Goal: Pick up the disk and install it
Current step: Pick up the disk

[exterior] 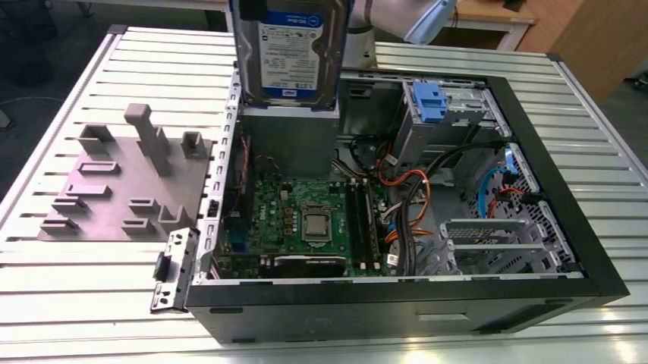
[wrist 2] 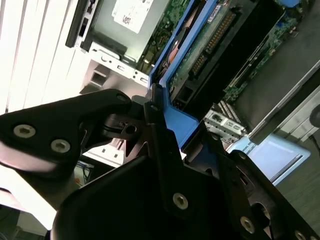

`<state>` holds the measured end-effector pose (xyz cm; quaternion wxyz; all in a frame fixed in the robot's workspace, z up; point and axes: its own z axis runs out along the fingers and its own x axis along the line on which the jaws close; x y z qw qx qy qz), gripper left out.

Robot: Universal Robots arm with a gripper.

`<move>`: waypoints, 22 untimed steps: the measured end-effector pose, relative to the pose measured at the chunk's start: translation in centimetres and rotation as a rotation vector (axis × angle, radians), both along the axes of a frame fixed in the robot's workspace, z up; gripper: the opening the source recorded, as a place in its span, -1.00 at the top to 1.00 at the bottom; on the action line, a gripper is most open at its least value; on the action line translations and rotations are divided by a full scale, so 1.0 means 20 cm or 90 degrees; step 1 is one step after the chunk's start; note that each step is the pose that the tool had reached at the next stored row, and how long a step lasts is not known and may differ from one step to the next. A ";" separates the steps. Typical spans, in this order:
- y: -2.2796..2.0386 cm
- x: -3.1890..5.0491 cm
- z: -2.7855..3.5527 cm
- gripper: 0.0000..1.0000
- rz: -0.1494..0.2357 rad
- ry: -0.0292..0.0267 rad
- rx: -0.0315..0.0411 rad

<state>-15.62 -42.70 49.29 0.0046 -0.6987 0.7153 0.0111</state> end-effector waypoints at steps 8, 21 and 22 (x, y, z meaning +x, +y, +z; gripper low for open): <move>0.000 0.153 -0.005 0.27 0.000 0.0000 0.0000; -0.030 0.317 -0.032 0.27 0.000 0.0000 0.0000; -0.031 0.331 -0.035 0.27 0.000 0.0000 0.0001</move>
